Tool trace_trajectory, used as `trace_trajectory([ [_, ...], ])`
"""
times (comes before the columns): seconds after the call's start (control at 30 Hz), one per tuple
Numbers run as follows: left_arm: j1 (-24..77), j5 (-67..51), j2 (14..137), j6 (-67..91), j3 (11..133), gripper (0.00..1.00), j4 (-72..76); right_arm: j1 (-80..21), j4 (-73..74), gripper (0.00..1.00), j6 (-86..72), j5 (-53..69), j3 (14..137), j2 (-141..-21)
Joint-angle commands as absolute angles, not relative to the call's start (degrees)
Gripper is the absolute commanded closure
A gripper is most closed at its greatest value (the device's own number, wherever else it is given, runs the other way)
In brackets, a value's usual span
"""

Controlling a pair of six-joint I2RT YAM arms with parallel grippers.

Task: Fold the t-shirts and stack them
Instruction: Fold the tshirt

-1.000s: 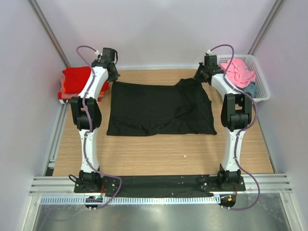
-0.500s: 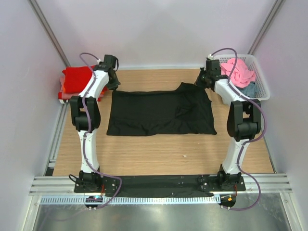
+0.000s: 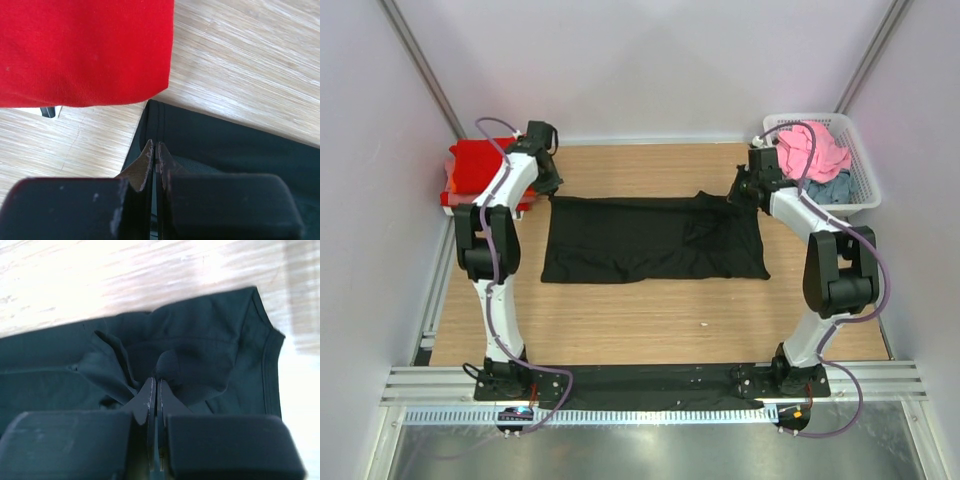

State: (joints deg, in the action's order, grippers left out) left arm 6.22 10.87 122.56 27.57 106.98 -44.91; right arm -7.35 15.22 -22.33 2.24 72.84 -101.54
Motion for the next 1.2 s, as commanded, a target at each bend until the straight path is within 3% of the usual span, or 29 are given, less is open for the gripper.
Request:
trace_trajectory([
  [0.0, 6.0, 10.7, 117.9, 26.8, 105.2, 1.00, -42.3, -7.6, 12.2, 0.99, -21.4, 0.9, 70.6, -96.0],
  [0.67, 5.9, 11.4, 110.8, 29.4, 94.8, 1.00, -41.0, -7.6, 10.6, 0.99, -22.0, 0.4, 58.5, -85.9],
  [0.77, 5.9, 13.7, 108.5, 30.1, 91.7, 0.98, -41.1, -7.6, 10.7, 0.90, -23.0, 0.3, 54.9, -82.5],
  [0.9, 6.0, 15.6, 104.3, 31.4, 87.9, 0.77, -40.7, -7.6, 10.5, 0.40, -24.4, -3.3, 47.9, -75.4],
  [1.07, 6.0, 15.0, 98.7, 33.9, 83.0, 0.57, -37.1, -7.6, 10.4, 0.32, -25.4, -5.6, 44.1, -67.3],
  [1.17, 6.2, 13.5, 97.8, 34.8, 81.0, 0.55, -34.9, -7.6, 10.7, 0.32, -25.9, -4.7, 43.9, -67.2],
])
